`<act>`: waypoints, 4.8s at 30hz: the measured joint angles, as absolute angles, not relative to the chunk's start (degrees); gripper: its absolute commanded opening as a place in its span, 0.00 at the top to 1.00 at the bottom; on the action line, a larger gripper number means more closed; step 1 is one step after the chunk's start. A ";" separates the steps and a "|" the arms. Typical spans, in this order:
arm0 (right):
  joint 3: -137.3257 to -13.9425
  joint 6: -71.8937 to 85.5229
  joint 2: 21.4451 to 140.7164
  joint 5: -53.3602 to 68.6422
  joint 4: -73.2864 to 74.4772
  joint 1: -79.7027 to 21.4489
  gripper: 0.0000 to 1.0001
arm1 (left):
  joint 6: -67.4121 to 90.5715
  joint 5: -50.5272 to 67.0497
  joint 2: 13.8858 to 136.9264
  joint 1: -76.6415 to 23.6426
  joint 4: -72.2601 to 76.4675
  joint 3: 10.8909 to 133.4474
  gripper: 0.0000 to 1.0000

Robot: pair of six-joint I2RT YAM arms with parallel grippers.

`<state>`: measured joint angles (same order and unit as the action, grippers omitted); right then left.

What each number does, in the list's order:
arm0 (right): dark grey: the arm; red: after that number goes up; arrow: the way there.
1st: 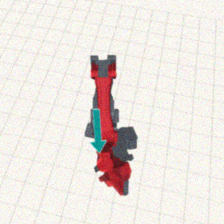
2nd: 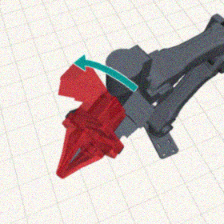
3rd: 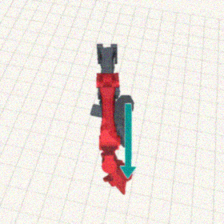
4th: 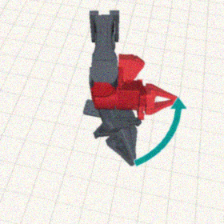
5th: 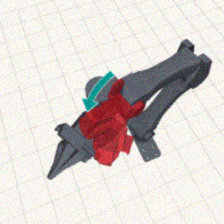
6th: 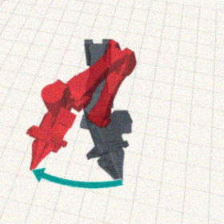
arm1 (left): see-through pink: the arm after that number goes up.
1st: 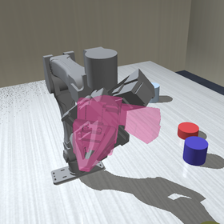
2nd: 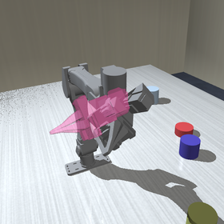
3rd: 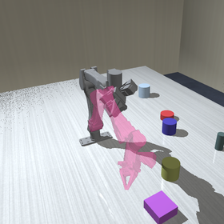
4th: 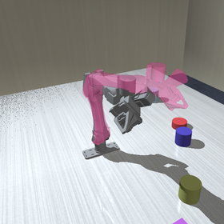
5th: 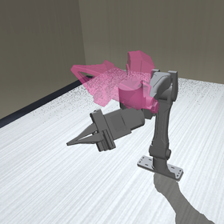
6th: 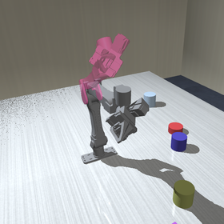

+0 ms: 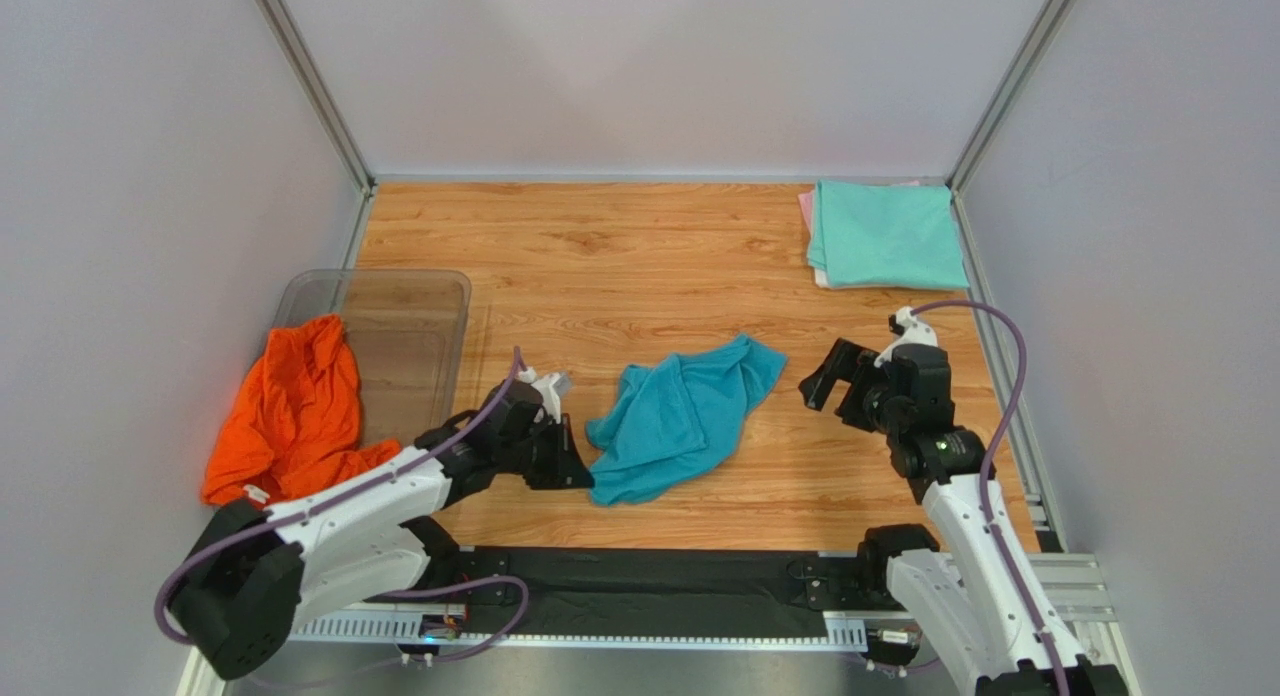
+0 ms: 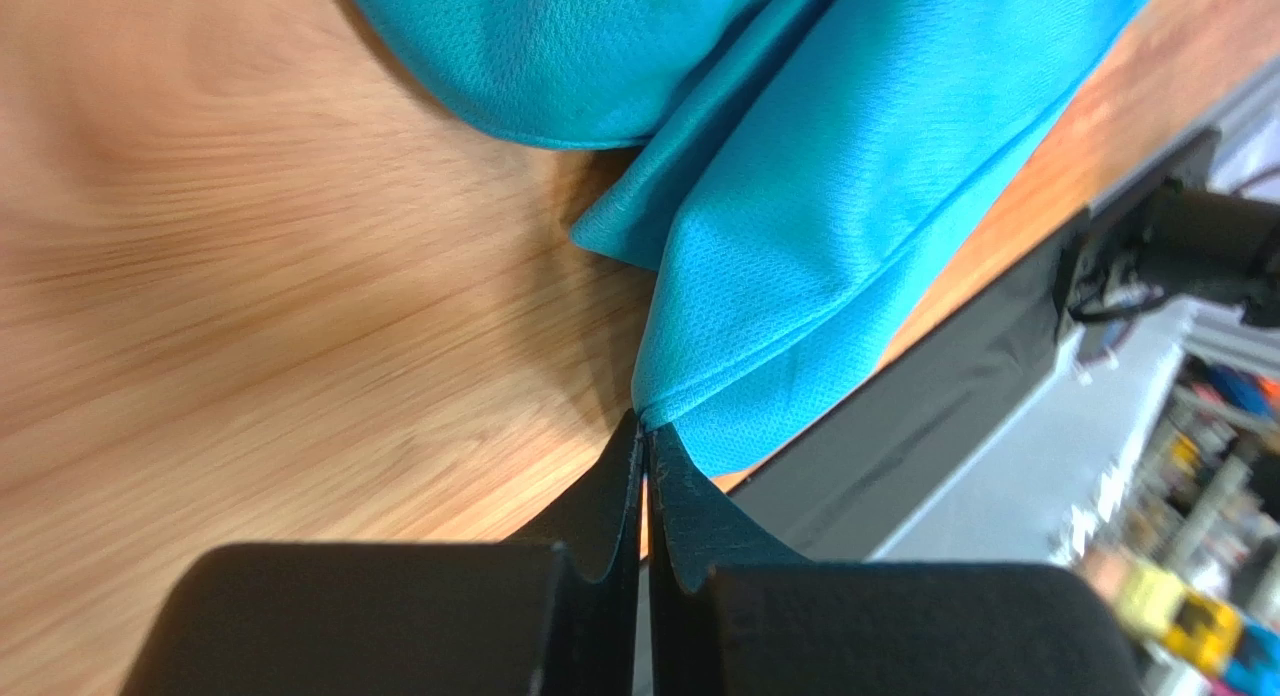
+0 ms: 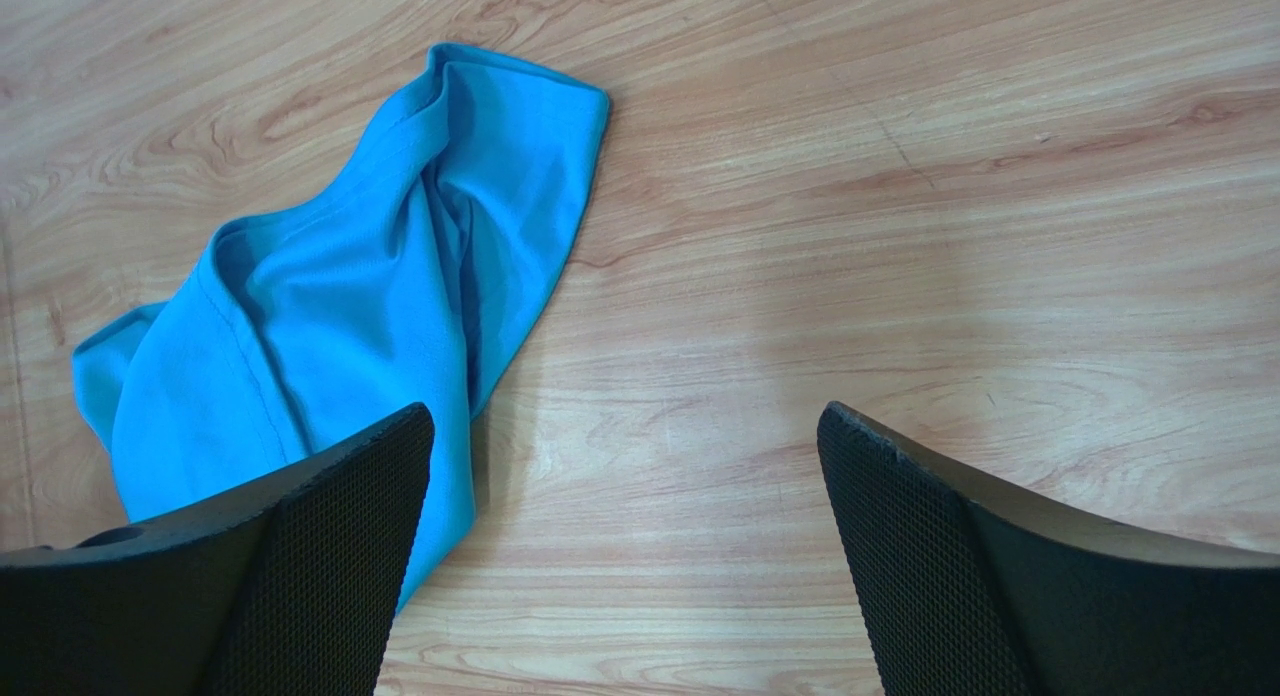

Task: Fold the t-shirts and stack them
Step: Flatten the tshirt out

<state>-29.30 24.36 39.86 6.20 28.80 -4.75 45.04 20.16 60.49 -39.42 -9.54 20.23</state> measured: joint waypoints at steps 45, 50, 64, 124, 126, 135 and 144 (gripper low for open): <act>-59.27 31.92 80.40 -15.92 27.53 -28.86 1.00 | 41.56 2.57 43.24 -39.42 -27.92 27.20 1.00; -61.63 28.38 66.48 -18.92 29.43 -28.86 1.00 | 39.11 0.30 40.91 -39.42 -28.60 37.45 1.00; -83.81 19.77 45.93 -14.85 35.48 -28.86 1.00 | 32.45 7.09 36.80 -39.42 -25.23 66.04 1.00; -60.99 23.46 85.54 -0.69 30.70 -24.43 0.00 | 40.49 17.67 61.43 -34.11 -15.94 30.28 0.00; -60.62 24.25 89.65 0.23 29.58 -25.32 0.00 | 42.24 17.45 61.32 -34.11 -15.05 27.00 0.00; -54.22 28.42 94.17 -0.91 26.13 -25.56 0.00 | 45.98 14.90 67.07 -34.09 -8.25 25.65 0.00; -36.23 36.07 77.69 -3.07 17.39 -27.88 0.00 | 44.77 11.62 83.24 -31.99 -3.90 37.78 0.00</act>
